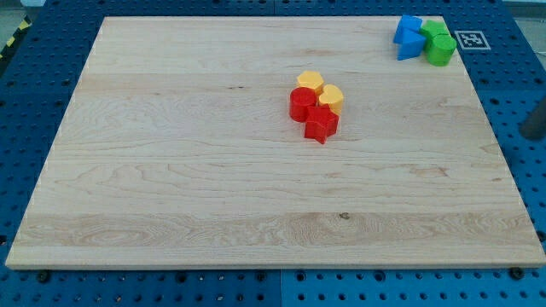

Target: Push the green blocks slightly towards the right center of the board

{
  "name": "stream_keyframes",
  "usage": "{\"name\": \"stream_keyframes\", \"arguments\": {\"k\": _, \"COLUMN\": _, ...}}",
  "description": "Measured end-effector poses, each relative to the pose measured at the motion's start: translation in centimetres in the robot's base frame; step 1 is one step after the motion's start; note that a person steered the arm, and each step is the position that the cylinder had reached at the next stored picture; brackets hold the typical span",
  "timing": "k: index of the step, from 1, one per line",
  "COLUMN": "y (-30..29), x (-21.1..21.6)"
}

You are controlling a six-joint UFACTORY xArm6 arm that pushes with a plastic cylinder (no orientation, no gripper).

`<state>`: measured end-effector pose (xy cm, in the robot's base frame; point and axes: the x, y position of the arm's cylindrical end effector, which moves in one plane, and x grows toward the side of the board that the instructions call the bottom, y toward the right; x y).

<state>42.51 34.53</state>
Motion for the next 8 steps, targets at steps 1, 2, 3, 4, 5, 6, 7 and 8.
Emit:
{"name": "stream_keyframes", "arguments": {"k": 1, "y": -0.8, "x": -8.2}}
{"name": "stream_keyframes", "arguments": {"k": 2, "y": -2.7, "x": -15.2}}
{"name": "stream_keyframes", "arguments": {"k": 3, "y": -4.2, "x": -21.4}}
{"name": "stream_keyframes", "arguments": {"k": 4, "y": -6.4, "x": -23.4}}
{"name": "stream_keyframes", "arguments": {"k": 5, "y": -8.5, "x": -23.3}}
{"name": "stream_keyframes", "arguments": {"k": 6, "y": -8.5, "x": -23.3}}
{"name": "stream_keyframes", "arguments": {"k": 7, "y": -8.5, "x": -23.3}}
{"name": "stream_keyframes", "arguments": {"k": 8, "y": -8.5, "x": -22.9}}
